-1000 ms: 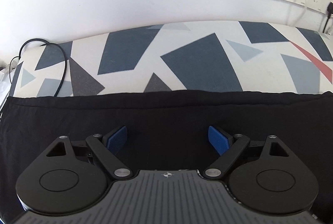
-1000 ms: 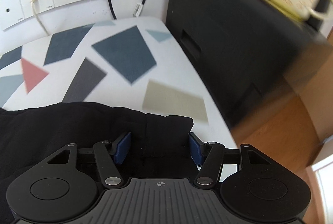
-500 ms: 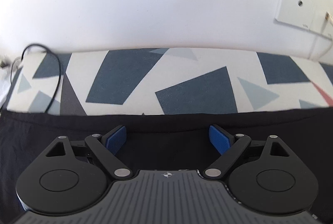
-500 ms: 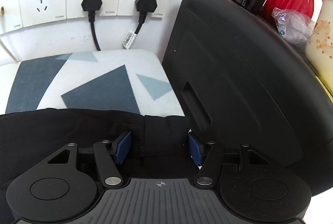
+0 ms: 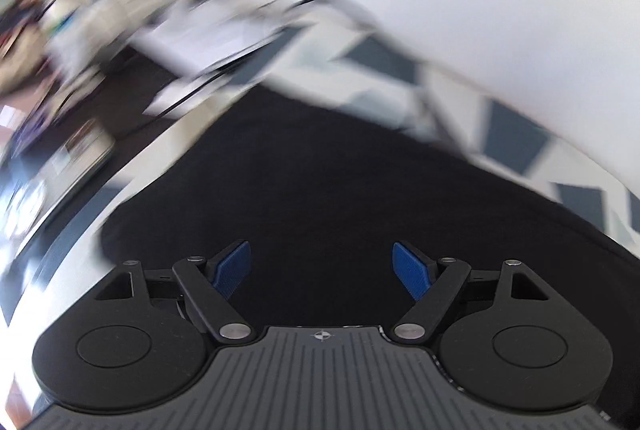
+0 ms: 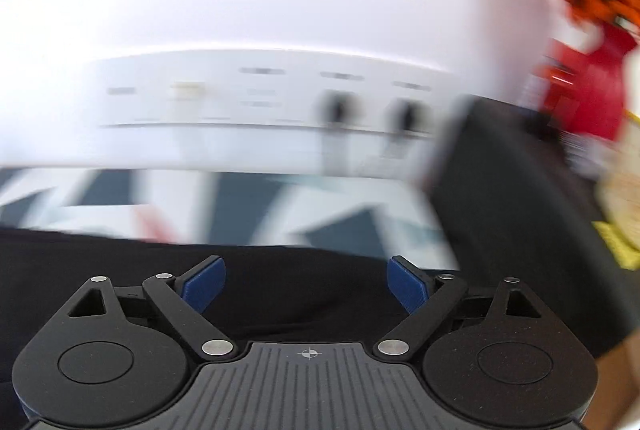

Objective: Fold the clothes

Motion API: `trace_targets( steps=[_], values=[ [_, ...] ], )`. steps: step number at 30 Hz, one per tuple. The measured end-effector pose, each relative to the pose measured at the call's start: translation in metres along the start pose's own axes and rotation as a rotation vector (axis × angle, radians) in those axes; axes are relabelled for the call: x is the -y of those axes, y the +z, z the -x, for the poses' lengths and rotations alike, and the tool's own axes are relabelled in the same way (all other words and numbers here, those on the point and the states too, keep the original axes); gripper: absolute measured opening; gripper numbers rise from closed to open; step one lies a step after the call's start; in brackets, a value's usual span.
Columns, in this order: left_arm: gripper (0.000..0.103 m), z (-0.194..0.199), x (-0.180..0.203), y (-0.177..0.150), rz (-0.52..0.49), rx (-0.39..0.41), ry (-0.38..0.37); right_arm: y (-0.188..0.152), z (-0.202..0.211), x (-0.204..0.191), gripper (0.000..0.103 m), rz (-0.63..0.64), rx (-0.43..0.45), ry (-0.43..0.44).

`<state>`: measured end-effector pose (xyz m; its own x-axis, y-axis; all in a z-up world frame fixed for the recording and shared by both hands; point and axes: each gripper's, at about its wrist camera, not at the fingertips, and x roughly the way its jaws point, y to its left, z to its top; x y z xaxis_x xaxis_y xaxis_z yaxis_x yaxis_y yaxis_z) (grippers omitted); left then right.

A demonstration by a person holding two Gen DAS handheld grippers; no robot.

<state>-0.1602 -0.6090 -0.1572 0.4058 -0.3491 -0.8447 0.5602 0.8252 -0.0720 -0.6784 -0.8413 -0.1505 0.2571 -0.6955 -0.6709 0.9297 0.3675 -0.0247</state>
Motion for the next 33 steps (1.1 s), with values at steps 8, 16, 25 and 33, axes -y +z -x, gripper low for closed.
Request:
trace_targets(
  steps=[8,16,25,33],
  values=[
    [0.066,-0.015,-0.098,-0.011,0.256,-0.116,-0.019,0.007,-0.021,-0.153,0.091,0.232,-0.136,0.291],
    [0.038,-0.031,-0.094,0.010,0.190,-0.040,-0.025,-0.010,-0.061,-0.229,0.074,0.269,-0.299,0.244],
    [0.021,-0.054,-0.085,0.040,0.122,0.006,-0.022,0.001,-0.084,-0.236,0.074,0.160,-0.248,0.185],
    [0.020,-0.075,-0.059,0.059,0.022,0.043,-0.004,0.017,-0.107,-0.246,0.077,0.094,-0.203,0.130]
  ],
)
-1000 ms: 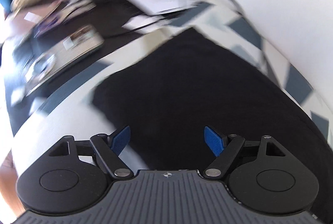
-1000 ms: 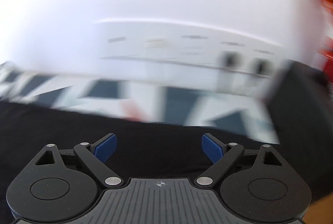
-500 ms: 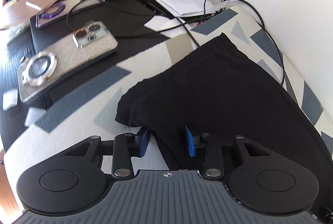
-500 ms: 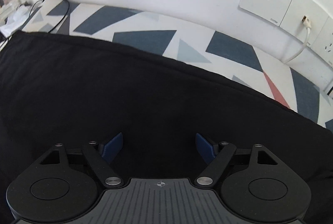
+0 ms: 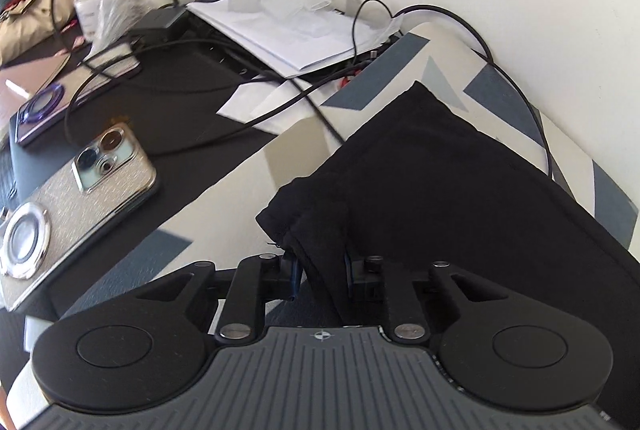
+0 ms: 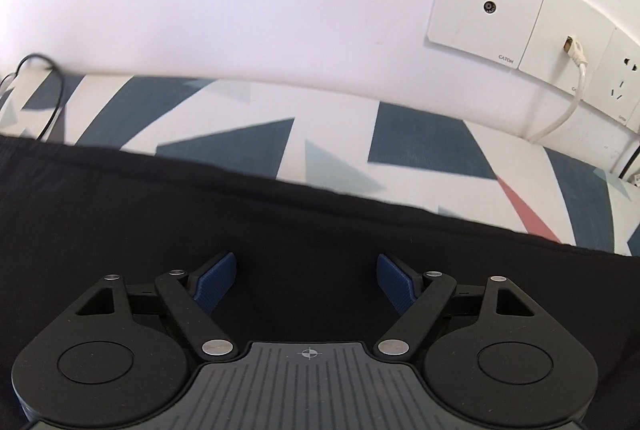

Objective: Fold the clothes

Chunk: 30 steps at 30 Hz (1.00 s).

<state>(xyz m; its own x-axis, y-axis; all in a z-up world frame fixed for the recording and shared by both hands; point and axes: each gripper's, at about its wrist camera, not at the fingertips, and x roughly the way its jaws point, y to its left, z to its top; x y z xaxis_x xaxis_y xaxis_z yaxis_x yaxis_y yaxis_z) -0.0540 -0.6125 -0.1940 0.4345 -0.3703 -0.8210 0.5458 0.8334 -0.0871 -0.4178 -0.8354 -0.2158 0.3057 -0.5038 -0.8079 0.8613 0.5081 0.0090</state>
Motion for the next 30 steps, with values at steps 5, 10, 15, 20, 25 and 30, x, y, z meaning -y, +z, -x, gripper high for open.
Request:
trace_targets(
  steps=[5,10,15,20,25,30],
  values=[
    [0.019,-0.009,0.013,0.007,-0.047,0.028,0.007,0.009,-0.008,-0.001,0.080,-0.030,0.014,-0.024],
    [0.020,-0.017,0.023,0.016,-0.081,0.046,0.009,0.018,-0.016,-0.001,0.085,-0.053,0.019,-0.042],
    [0.043,-0.007,0.020,0.022,-0.141,0.011,-0.079,0.025,-0.019,0.002,0.095,-0.092,-0.028,-0.079],
    [0.077,0.047,-0.012,0.016,-0.190,0.022,-0.297,0.016,0.036,0.018,0.088,-0.126,0.038,0.016],
    [0.087,0.091,-0.055,-0.007,-0.217,-0.019,-0.517,-0.019,0.124,0.053,0.091,-0.215,0.180,0.052],
    [0.087,0.109,-0.062,-0.044,-0.290,-0.097,-0.618,-0.085,0.206,0.099,0.092,-0.385,0.265,-0.073]
  ],
)
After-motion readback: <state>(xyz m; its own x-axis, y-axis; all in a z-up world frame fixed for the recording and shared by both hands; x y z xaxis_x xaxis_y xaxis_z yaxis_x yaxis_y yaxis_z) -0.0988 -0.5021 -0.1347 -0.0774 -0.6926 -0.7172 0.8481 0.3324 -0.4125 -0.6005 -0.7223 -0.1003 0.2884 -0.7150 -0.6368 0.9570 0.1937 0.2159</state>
